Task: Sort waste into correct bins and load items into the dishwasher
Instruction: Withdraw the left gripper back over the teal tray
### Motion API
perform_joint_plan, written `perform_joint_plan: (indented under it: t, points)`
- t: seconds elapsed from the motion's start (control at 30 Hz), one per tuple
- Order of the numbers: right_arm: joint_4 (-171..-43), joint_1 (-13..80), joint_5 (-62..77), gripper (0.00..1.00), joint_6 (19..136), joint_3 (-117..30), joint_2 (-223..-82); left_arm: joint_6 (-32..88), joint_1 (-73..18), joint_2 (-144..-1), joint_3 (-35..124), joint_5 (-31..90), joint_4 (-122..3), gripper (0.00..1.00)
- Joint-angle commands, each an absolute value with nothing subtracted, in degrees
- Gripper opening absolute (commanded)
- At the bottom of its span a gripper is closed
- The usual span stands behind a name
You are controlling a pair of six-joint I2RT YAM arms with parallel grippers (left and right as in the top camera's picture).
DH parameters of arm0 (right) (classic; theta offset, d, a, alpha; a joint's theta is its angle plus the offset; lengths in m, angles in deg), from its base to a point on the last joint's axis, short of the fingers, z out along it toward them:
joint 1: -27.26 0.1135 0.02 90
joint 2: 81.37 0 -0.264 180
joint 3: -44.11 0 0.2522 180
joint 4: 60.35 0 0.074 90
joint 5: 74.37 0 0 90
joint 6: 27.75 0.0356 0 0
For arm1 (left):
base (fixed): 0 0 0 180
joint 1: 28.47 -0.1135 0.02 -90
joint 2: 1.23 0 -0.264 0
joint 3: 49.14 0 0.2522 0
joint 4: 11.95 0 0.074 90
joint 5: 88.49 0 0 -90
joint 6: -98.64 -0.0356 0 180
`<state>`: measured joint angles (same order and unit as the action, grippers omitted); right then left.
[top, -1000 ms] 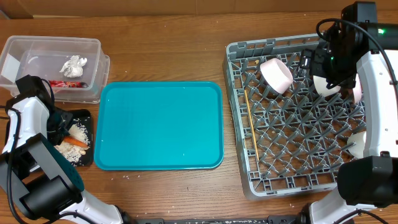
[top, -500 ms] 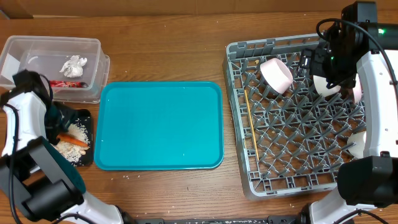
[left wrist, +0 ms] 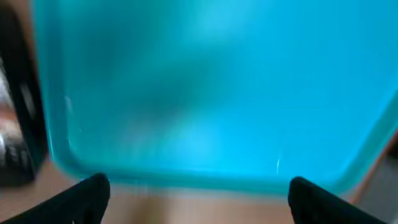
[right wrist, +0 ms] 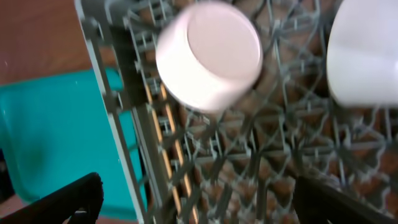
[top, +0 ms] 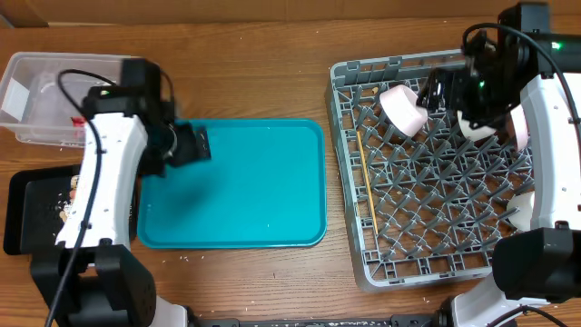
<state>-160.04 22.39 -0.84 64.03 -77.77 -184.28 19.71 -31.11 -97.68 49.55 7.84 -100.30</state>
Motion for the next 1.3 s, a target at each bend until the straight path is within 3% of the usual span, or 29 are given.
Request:
perform_joint_plan:
  t: [0.0,0.33,0.53,0.67,0.8,1.27]
  points:
    - [-164.7,22.4,1.9,1.0,62.0,-78.7,-183.5,18.4,-30.8,-97.2,50.2,8.7,-109.0,0.89]
    - [-164.5,22.3,2.9,1.0,62.9,-74.6,-177.0,18.5,-30.7,-87.2,47.3,8.6,-113.3,0.87]
    - [-149.7,22.4,7.0,1.0,64.4,-59.1,-159.1,17.4,-30.7,-65.4,35.6,8.3,-101.8,1.0]
    - [-141.4,22.4,9.6,1.0,64.4,-47.4,-147.1,19.6,-30.7,-51.7,27.8,5.9,-95.6,1.0]
    - [-140.9,22.4,9.6,1.0,64.4,-40.9,-140.8,22.0,-30.7,-43.0,24.5,6.1,-93.7,1.0]
    - [-145.3,22.4,9.6,1.0,64.4,-39.8,-142.0,25.4,-30.7,-39.8,24.4,6.0,-93.4,1.0]
